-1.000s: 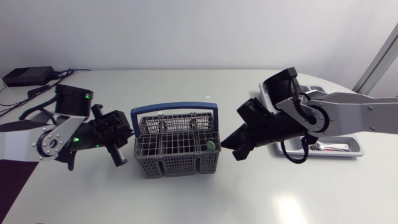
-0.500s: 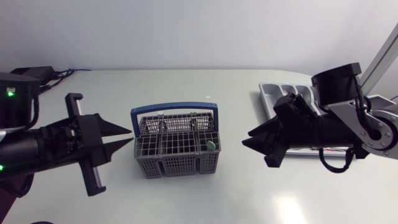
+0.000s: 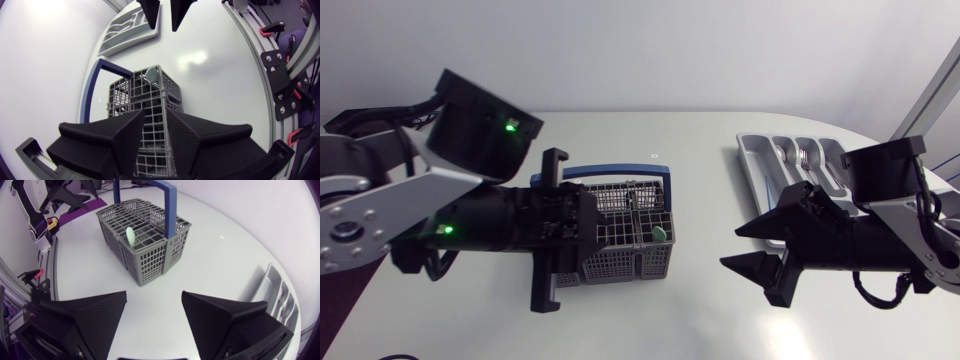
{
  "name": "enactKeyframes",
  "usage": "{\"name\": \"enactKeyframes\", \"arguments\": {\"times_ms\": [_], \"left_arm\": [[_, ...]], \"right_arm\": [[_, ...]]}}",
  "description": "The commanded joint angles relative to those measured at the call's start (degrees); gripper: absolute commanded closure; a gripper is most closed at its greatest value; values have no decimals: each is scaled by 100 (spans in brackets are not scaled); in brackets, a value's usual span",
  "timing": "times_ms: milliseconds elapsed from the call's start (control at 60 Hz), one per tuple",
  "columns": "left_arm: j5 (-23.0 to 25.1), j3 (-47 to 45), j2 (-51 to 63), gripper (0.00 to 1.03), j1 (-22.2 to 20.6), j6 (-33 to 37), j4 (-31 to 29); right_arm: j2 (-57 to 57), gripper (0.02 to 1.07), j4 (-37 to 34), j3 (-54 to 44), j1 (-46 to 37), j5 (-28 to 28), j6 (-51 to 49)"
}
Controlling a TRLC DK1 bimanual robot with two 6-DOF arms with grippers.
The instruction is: Unload the cutlery basket into the drawer organizer.
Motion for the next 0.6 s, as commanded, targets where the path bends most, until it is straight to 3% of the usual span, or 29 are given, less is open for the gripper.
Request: {"name": "enactKeyframes", "arguments": {"times_ms": [0, 583], "left_arm": [[-73, 404, 411, 67, -182, 293, -70], [-152, 2364, 2397, 60, -507, 1383, -1213]], "right_arm": [[-111, 20, -130, -221, -95, 14, -250], [-621, 17, -394, -670, -218, -65, -769]]}}
